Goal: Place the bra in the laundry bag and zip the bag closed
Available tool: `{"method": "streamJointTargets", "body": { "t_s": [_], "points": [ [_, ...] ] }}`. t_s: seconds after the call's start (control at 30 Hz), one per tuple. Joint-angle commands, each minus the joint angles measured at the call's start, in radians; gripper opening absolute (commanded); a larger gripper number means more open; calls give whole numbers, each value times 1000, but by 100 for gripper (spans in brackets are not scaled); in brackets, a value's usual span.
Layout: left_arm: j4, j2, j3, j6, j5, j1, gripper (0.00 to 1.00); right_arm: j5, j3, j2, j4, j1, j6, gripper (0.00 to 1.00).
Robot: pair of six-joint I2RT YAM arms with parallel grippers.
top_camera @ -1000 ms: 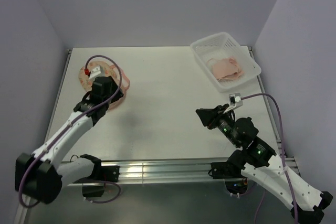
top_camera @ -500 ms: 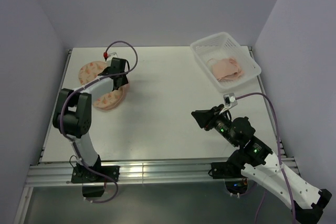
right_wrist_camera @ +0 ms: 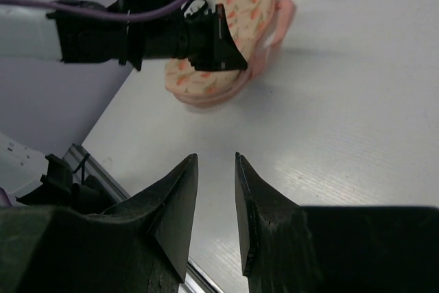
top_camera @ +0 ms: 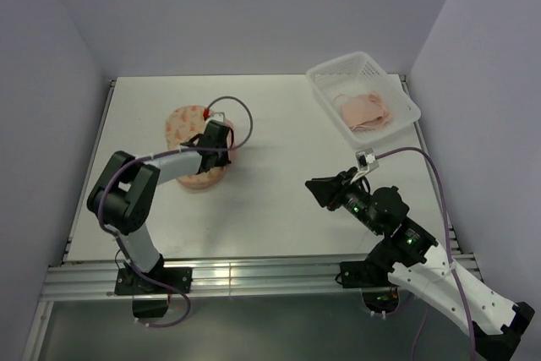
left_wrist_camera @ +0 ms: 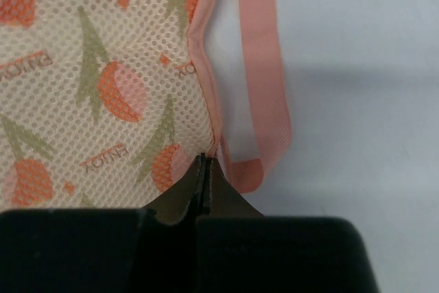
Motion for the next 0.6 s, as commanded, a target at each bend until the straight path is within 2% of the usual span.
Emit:
{"method": "streamJointTargets", "body": {
  "t_s": [0.0,0.13,0.23,0.33,0.37,0.47,0.57],
  "points": [
    [90,-130,-134,-20,97,-113,0,-19,54,17,36,8,9,36],
    [157,-244,-287,-101,117,-205,0,8,29,1,45,8,46,36],
    [170,-295,-329,-163,88,-259,0,4,3,55,74,10,51,42],
    [165,-344,-329,-201,45,-267,0,-11,-14,176,132,10,48,49],
    [162,-353,-322,-203,31,-267,0,-10,-14,213,158,10,45,56],
    [133,-368,-289,-213,2,-267,0,-4,17,360,195,11,41,67],
    [140,-388,-294,-224,5,-265,0,10,37,487,261,10,55,67]
  ]
}}
